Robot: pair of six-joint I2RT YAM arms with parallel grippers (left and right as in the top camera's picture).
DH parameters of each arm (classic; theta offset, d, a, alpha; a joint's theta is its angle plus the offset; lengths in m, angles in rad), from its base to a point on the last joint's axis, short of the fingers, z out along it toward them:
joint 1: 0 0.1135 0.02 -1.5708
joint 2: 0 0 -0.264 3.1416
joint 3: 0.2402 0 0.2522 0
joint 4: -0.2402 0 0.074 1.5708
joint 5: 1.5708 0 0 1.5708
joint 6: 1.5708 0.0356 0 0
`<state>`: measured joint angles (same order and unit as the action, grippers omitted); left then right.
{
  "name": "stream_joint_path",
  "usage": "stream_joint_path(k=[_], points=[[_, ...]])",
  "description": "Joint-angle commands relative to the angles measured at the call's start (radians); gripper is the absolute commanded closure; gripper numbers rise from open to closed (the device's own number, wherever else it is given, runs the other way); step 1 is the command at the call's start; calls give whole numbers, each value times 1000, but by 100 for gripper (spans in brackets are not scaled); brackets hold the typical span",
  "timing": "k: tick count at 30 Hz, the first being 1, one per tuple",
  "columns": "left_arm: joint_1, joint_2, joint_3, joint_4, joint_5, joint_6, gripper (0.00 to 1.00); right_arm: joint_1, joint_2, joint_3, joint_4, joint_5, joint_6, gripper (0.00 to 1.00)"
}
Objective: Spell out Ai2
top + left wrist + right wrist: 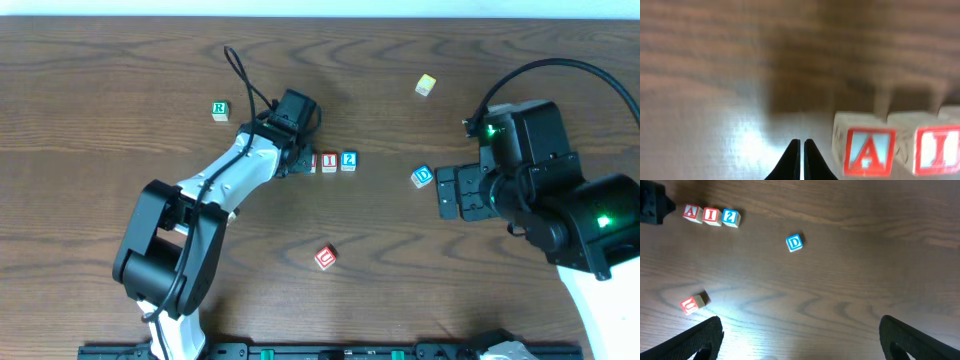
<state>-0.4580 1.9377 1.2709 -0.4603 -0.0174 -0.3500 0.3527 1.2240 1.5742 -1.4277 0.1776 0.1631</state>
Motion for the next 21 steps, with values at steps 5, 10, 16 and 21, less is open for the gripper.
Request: stream_joint_path(k=[5,10,16,21], points=[[1,18,-6,10,19,9,94,-5,0,0,-1,14,-14,1],[1,19,-6,27,67,9,94,-5,0,0,-1,14,-14,0],[1,19,-6,32,99,2,94,-5,0,0,-1,14,-14,1],[1,19,-6,32,98,-5,94,-5,0,0,-1,14,-14,1]])
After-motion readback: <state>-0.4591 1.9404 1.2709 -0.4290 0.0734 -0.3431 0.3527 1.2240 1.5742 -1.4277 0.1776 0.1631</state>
